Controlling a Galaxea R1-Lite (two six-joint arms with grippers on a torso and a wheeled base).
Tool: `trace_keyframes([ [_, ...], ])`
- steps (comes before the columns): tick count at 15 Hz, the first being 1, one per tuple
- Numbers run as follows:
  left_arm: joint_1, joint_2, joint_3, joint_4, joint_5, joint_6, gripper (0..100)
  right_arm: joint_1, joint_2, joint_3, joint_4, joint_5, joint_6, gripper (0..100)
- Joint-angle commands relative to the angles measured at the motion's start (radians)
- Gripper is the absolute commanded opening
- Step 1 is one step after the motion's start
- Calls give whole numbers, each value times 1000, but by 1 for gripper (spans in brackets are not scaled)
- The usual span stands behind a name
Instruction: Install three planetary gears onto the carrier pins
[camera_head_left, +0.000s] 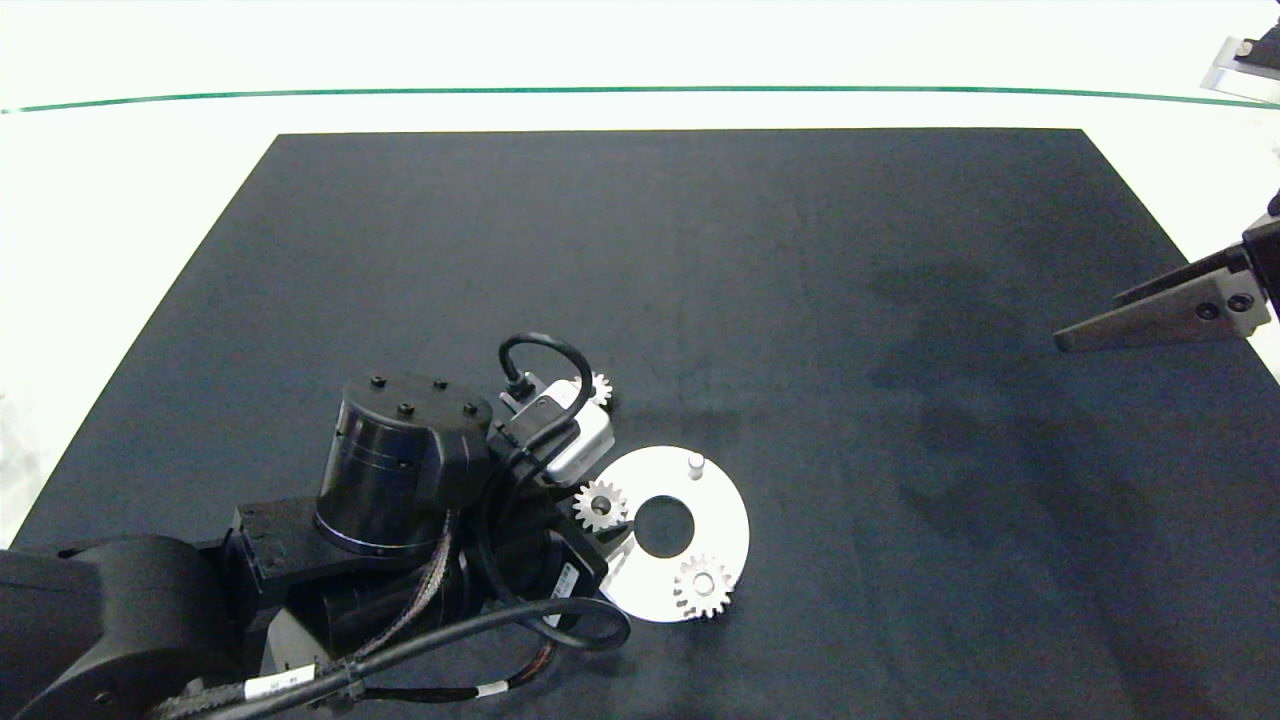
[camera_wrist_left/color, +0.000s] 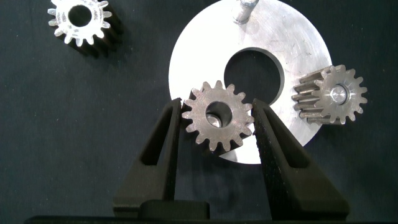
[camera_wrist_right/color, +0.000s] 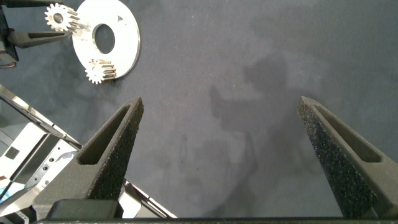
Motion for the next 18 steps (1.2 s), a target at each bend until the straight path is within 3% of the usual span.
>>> trace_keyframes([
  [1,4,-6,5,-27,3,0,22,1,2,0,6,3,-2,100],
  [8,10,-29,31,-76,3,-9,22,1,0,-3,6,1,-2,100],
  [18,-8,-35,80,-76,5,-9,22,1,2,-6,4,3,-2,100],
])
